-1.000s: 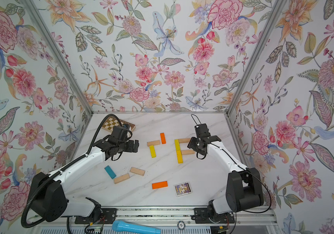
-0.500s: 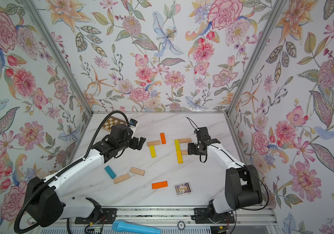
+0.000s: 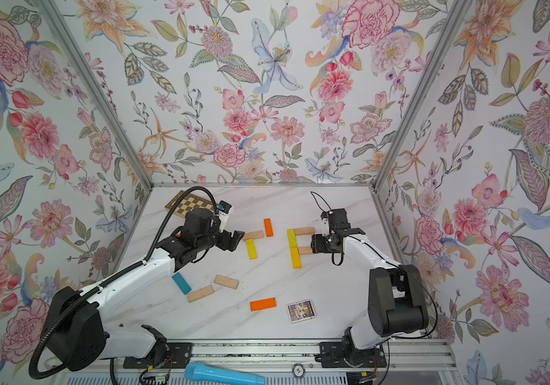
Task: Assemble the number 6 with building blocks
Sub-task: Assemble the building block at the center of the board, then adjust the building block at the center of the board.
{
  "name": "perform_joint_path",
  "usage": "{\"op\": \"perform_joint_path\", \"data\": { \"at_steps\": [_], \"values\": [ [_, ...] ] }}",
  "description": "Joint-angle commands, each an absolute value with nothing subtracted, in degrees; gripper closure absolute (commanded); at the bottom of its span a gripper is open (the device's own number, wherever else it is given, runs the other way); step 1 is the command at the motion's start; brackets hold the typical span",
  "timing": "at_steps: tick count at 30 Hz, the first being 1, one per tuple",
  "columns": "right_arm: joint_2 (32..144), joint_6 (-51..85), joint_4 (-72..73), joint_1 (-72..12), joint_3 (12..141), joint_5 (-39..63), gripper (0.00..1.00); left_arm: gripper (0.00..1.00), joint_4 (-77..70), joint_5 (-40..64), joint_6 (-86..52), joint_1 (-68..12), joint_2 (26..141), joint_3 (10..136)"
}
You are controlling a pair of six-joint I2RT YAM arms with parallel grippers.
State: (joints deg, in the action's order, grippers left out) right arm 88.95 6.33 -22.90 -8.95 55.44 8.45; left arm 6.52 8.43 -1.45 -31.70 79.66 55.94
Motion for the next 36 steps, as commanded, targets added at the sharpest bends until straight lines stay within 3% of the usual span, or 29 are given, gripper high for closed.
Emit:
{"op": "perform_joint_path", "data": {
  "at_steps": [1,18,25,36],
  "values": [
    [89.09,12.06,-20.83,-8.03,56.43,9.09,0.35,0.19,8.24,8.44,-9.57,-33.34,83.91,59.89],
    [88.88,29.67,-8.58,0.88,51.28,18.66,0.46,0.87,13.13,3.81,-29.0,-48.73,113.71,82.54],
    [92.24,32.11,-6.75,0.8,50.97,21.88,0.54,0.97,15.38,4.17,-31.51,-49.12,118.67,85.73],
    [95.0,34.72,-4.57,0.99,49.45,21.99,0.63,0.99,18.48,7.16,-30.3,-49.39,124.15,89.82]
  ]
}}
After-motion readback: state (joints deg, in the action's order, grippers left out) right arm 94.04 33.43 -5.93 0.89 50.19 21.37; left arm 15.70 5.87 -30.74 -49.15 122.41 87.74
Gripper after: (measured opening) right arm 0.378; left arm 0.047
